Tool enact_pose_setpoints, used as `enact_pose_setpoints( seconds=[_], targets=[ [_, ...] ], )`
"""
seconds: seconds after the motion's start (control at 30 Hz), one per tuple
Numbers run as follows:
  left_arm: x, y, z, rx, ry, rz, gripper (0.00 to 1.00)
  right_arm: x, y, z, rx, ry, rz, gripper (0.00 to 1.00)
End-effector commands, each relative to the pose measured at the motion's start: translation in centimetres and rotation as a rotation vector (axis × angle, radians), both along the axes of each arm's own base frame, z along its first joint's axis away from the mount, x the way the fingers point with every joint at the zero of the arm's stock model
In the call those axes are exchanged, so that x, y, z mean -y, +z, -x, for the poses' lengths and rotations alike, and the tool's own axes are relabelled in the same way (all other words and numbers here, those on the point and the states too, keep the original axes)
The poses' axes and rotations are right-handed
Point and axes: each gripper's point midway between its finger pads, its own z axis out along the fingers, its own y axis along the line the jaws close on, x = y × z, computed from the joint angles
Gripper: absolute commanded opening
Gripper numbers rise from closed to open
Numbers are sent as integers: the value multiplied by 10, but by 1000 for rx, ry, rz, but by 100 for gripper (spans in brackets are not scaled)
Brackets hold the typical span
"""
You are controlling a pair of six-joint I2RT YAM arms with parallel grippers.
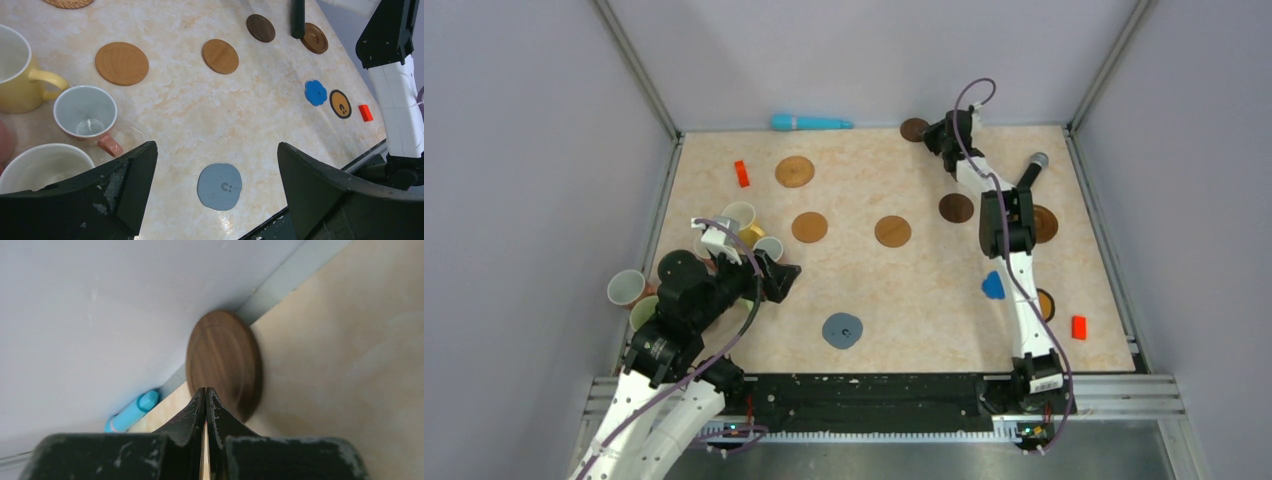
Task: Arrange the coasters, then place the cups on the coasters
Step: Move the coaster to the center of the board.
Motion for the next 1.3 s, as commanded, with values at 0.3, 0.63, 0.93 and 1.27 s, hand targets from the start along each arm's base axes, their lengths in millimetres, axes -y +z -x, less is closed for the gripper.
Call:
enact_pose_setpoints(
  seconds=[0.3, 0.63, 0.93, 1.27],
  targets=[
    [-1, 11, -6, 49, 13, 10, 95, 17, -49, 6, -145, -42, 47, 0],
    [1, 11, -4, 48, 1, 17, 95, 26, -54, 29, -258, -24, 189, 0],
    [-1, 14, -3, 62, 7, 23, 95, 2, -57, 52, -308, 62, 318, 0],
    [0, 14, -2, 59, 3, 28, 94, -36, -69, 98, -386, 232, 360, 0]
  ],
)
